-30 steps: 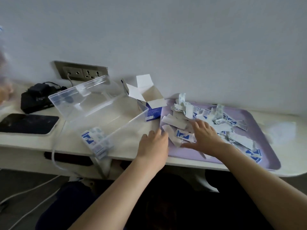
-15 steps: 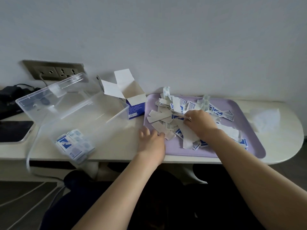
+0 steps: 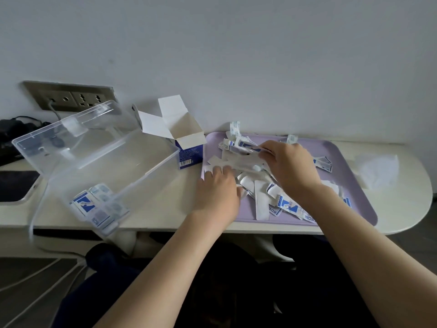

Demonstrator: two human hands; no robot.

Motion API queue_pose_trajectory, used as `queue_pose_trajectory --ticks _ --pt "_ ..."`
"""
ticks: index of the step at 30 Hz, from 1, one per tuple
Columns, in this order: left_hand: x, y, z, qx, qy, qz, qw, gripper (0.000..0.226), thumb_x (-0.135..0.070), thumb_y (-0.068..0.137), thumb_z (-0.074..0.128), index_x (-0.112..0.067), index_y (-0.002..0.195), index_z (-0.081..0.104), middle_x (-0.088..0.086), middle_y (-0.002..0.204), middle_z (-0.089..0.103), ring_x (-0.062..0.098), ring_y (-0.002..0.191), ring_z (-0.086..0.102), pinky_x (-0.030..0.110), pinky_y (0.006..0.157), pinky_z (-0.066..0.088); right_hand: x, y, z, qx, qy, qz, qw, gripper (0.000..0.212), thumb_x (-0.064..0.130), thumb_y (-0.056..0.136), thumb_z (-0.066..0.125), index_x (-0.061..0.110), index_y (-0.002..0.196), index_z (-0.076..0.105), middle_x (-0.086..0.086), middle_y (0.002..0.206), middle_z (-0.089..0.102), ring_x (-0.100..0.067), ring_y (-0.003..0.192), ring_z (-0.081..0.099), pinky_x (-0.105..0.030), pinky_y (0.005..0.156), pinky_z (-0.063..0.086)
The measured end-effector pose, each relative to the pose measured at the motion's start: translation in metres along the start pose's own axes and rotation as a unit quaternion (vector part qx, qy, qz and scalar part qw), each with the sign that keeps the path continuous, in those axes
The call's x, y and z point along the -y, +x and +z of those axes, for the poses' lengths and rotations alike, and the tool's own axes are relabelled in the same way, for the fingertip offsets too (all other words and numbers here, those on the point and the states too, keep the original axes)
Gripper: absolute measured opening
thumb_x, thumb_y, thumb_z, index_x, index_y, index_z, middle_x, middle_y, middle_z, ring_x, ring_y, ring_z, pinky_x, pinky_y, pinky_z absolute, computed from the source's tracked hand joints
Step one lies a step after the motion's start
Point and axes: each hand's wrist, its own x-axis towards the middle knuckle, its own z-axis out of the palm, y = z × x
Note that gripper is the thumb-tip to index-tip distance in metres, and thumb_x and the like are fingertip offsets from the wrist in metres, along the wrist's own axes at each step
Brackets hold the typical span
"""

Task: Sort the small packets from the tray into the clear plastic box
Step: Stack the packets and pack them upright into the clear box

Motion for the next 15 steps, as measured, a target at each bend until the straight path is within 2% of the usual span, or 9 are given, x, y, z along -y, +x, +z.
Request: queue_pose_trajectory --ticks 4,7,11,13,15 --pt "0.006 0.006 -0.008 -0.083 -0.089 -0.024 0.992 0.053 -0.03 0.096 0.048 -0.008 0.139 0.026 0.011 0.13 0.041 0.027 0.118 0.045 0.032 0.092 0.037 0.006 -0.007 0.001 0.006 0.097 -0.027 0.995 0.013 0.017 0.091 0.056 0.014 0.096 0.067 -0.004 0.068 0.059 -0.028 0.063 0.048 -0.033 0.059 0.037" --pt "0.009 0.007 -0.011 -0.118 -0.119 -0.02 0.986 0.055 -0.021 0.094 0.051 -0.011 0.142 0.026 0.009 0.131 0.043 0.028 0.118 0.044 0.034 0.092 0.037 0.012 -0.01 0.006 0.043 0.157 -0.032 0.986 0.009 0.012 0.089 0.057 0.011 0.093 0.065 0.0 0.069 0.056 -0.021 0.064 0.043 -0.029 0.059 0.031" --pt "0.012 0.004 -0.014 -0.117 -0.069 -0.014 0.991 0.021 -0.019 0.096 0.044 -0.015 0.115 0.051 0.006 0.107 0.058 0.027 0.095 0.051 0.031 0.074 0.034 0.014 -0.01 0.017 0.119 0.141 -0.036 0.982 0.009 0.016 0.092 0.055 0.011 0.096 0.062 -0.003 0.075 0.058 -0.023 0.07 0.048 -0.03 0.06 0.031" --pt "0.012 0.003 -0.014 -0.112 -0.057 -0.012 0.992 0.015 -0.019 0.096 0.042 -0.016 0.1 0.056 0.006 0.095 0.062 0.025 0.079 0.048 0.029 0.064 0.028 0.012 -0.011 0.021 0.155 0.09 -0.029 0.983 0.012 0.02 0.093 0.054 0.013 0.1 0.06 -0.008 0.084 0.062 -0.028 0.076 0.053 -0.03 0.061 0.031" --pt "0.012 0.003 -0.01 -0.106 -0.053 -0.01 0.993 0.015 -0.02 0.096 0.043 -0.016 0.096 0.058 0.006 0.092 0.064 0.025 0.076 0.049 0.028 0.062 0.027 0.01 -0.012 0.023 0.172 0.052 -0.03 0.983 0.014 0.021 0.094 0.052 0.013 0.103 0.06 -0.01 0.094 0.063 -0.031 0.086 0.056 -0.031 0.063 0.034"
